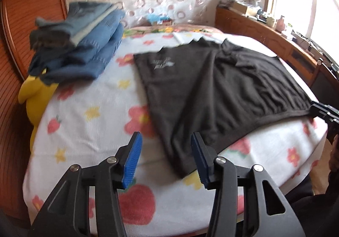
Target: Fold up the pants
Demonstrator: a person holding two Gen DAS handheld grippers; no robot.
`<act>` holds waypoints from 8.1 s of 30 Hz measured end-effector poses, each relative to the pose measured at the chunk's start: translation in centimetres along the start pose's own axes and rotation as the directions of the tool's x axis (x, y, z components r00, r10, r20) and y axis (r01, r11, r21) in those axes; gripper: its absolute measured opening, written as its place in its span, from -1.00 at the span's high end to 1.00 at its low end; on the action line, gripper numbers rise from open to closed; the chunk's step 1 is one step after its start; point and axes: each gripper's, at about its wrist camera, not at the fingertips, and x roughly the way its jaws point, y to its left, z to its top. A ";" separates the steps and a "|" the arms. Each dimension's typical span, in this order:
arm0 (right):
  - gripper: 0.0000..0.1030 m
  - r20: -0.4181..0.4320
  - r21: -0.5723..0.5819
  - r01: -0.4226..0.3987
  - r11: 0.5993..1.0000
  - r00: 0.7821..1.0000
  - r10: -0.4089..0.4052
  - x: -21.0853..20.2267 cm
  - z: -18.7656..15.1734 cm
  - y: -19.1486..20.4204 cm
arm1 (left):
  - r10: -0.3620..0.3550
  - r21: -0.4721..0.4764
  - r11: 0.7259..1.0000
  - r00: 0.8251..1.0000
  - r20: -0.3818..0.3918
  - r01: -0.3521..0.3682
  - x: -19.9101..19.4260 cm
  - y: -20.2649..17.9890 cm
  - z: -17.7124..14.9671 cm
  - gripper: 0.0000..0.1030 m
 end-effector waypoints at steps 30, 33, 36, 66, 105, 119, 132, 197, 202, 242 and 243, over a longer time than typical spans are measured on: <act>-0.18 -0.014 -0.015 0.056 0.998 0.998 -0.056 0.1 0.3 -1.2 | -0.263 0.284 0.931 0.960 0.093 0.227 -1.4 -11.8 8.4 0.92; -0.18 -0.012 -0.008 0.059 0.998 0.998 -0.059 -0.3 0.1 -1.8 | -0.300 0.308 0.914 0.951 0.078 0.264 -1.0 -14.1 9.5 0.92; -0.18 -0.009 0.000 0.054 0.999 0.998 -0.054 -0.8 -0.1 -2.5 | -0.320 0.329 0.902 0.944 0.076 0.279 -1.2 -16.2 10.3 0.92; -0.18 0.024 0.044 0.074 0.996 0.997 -0.075 -2.9 -0.4 -5.3 | -0.335 0.337 0.894 0.940 0.065 0.295 0.1 -20.6 12.5 -0.50; 0.85 -0.052 -0.047 0.065 0.997 0.996 -0.068 3.4 3.8 -3.5 | -0.211 0.219 0.952 0.977 -0.034 0.213 6.3 -13.6 6.0 -0.53; 0.90 0.063 -0.062 0.034 0.997 0.998 -0.030 -0.2 3.5 -2.6 | -0.216 0.208 0.955 0.976 0.009 0.209 5.2 -13.2 6.1 -0.53; 0.91 0.102 -0.056 0.043 0.998 0.994 -0.037 -5.0 2.1 -3.0 | -0.219 0.213 0.955 0.976 0.024 0.209 4.9 -13.1 6.3 -0.53; 0.38 -0.105 -0.239 -0.108 0.965 0.991 0.085 9.5 8.9 4.2 | -0.145 0.084 0.987 0.981 0.127 0.135 2.3 -5.6 7.8 -0.53; 0.38 -0.139 -0.264 -0.112 0.958 0.987 0.078 11.2 9.4 5.0 | -0.145 0.073 0.988 0.982 0.121 0.137 2.6 -5.2 7.6 -0.53; 0.95 -0.057 -0.024 0.250 0.968 0.966 -0.251 8.6 15.8 -8.0 | -0.182 0.135 0.976 0.981 0.066 0.172 3.8 -8.7 6.4 -0.53; 0.95 -0.060 -0.021 0.254 0.967 0.965 -0.254 8.6 15.7 -7.8 | -0.183 0.137 0.975 0.981 0.065 0.173 3.8 -8.8 6.4 -0.53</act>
